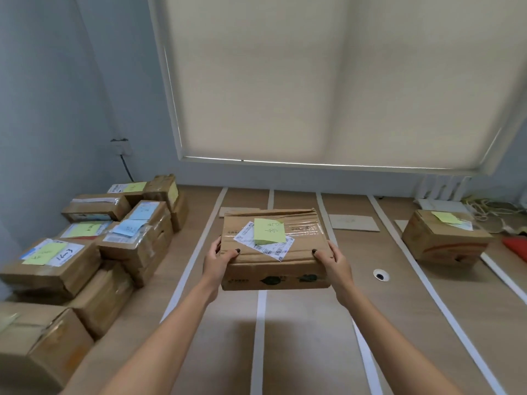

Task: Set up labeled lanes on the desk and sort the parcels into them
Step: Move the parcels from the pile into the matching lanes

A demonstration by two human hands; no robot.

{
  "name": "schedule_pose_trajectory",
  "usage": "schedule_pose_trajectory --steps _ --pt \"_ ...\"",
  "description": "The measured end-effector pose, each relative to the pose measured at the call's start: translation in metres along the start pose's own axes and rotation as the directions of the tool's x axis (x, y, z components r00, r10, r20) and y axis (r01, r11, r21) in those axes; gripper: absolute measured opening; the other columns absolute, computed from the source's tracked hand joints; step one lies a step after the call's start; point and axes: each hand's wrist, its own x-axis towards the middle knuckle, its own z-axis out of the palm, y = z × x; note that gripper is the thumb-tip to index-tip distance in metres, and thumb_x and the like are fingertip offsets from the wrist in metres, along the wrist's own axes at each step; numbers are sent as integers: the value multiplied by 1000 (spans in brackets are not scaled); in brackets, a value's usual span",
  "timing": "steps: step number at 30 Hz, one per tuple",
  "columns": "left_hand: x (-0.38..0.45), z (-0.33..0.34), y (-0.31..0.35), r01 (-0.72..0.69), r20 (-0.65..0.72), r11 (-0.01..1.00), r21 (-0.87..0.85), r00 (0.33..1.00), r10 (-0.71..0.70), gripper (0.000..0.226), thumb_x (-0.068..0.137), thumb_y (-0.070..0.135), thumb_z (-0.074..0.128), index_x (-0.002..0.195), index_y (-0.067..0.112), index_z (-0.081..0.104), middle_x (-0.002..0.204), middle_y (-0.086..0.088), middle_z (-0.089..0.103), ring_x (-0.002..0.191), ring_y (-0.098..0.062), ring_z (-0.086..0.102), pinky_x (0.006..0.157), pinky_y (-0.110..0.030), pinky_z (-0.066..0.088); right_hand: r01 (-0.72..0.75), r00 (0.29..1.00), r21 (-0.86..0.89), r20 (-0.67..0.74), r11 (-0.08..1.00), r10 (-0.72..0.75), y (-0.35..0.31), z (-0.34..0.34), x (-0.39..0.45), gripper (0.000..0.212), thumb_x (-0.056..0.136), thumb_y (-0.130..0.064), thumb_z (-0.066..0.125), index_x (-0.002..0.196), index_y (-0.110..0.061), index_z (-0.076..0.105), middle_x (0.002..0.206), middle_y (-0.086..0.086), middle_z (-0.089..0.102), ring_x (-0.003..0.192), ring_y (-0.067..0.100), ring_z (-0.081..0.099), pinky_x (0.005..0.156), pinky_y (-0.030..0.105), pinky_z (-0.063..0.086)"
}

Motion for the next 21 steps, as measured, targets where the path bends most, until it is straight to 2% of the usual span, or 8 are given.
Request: schedule_pose_trajectory --steps 3,7,10,12,14,16,21 --pt "-14 34 2 -13 3 999 29 1000 13 59 85 16 63 138 23 39 116 0 57 93 -6 56 66 -20 45 -18 1000 10 4 1000 18 2 -36 4 54 87 -32 58 139 -31 40 125 4 53 108 21 52 72 29 45" --pt "-21 66 0 -10 10 999 52 1000 10 59 86 17 62 140 25 37 111 2 56 90 -6 56 63 -19 45 -9 1000 -19 21 1000 9 9 -68 5 57 87 -35 59 140 -32 37 124 3 54 106 19 52 69 25 46" --pt "-23 88 -5 17 48 1000 6 999 -17 60 86 14 61 140 26 38 112 2 60 89 -8 59 61 -18 47 -45 999 -2 -5 999 45 18 -88 6 57 87 -33 59 140 -31 38 125 4 54 109 20 53 80 31 49" --pt "-25 103 -12 32 66 999 -35 997 -30 60 85 13 61 139 28 40 115 1 62 92 -13 62 65 -22 50 -62 998 0 -17 998 62 22 -101 7 59 87 -33 59 142 -30 36 126 5 53 111 21 51 85 33 48" --pt "-28 119 -17 29 87 998 -63 996 -23 61 84 10 61 139 26 42 119 -1 63 97 -17 62 73 -25 51 -60 998 11 -34 998 60 23 -116 9 58 88 -33 58 142 -30 36 126 5 52 109 20 50 76 28 46" --pt "-32 135 -22 26 96 996 -81 995 -18 60 83 6 61 138 26 44 119 -2 64 96 -17 62 73 -24 51 -56 997 26 -49 998 57 27 -133 10 57 89 -32 57 142 -30 36 125 3 52 107 18 50 68 24 43" --pt "-47 184 -26 12 118 998 -66 993 -5 57 85 9 58 138 25 44 121 -5 61 99 -20 60 71 -26 50 -42 995 26 -88 999 44 38 -184 13 59 89 -34 56 144 -31 33 122 -1 49 107 17 47 68 23 41"
